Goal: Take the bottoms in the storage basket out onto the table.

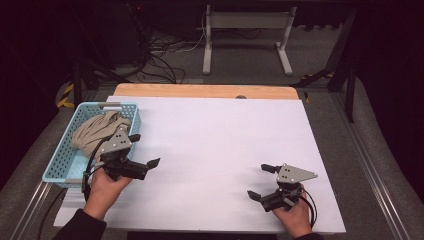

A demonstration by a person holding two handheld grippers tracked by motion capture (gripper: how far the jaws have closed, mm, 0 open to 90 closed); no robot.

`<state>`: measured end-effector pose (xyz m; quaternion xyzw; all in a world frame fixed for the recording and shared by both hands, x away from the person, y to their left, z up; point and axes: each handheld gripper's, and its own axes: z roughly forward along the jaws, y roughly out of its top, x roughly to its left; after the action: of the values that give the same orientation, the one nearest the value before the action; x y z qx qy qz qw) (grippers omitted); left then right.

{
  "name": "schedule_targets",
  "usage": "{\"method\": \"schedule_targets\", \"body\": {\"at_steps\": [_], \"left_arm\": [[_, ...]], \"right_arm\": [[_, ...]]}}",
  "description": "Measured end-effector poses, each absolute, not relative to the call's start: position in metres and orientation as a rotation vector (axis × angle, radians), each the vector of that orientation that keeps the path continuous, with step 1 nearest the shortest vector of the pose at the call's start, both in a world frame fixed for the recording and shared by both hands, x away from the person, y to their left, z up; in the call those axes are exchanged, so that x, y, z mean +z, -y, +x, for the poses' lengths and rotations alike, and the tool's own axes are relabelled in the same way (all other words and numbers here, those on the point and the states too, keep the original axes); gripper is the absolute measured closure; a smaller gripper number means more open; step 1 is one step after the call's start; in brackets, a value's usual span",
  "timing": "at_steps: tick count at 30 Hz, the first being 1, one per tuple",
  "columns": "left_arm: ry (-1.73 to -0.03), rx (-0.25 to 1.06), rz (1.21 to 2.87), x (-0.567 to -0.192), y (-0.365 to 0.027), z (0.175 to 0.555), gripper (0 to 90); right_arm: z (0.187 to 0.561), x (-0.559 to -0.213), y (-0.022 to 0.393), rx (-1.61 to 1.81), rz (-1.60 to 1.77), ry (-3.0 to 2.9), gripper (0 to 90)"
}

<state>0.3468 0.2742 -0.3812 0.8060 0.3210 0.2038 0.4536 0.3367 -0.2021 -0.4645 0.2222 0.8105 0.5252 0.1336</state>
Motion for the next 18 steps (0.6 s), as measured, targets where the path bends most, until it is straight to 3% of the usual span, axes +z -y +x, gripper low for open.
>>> {"method": "schedule_targets", "body": {"at_steps": [18], "left_arm": [[-0.86, 0.524, 2.012, -0.364, -0.306, 0.37, 0.0]], "right_arm": [[0.338, -0.465, 0.202, 1.503, 0.671, -2.347, 0.0]]}}
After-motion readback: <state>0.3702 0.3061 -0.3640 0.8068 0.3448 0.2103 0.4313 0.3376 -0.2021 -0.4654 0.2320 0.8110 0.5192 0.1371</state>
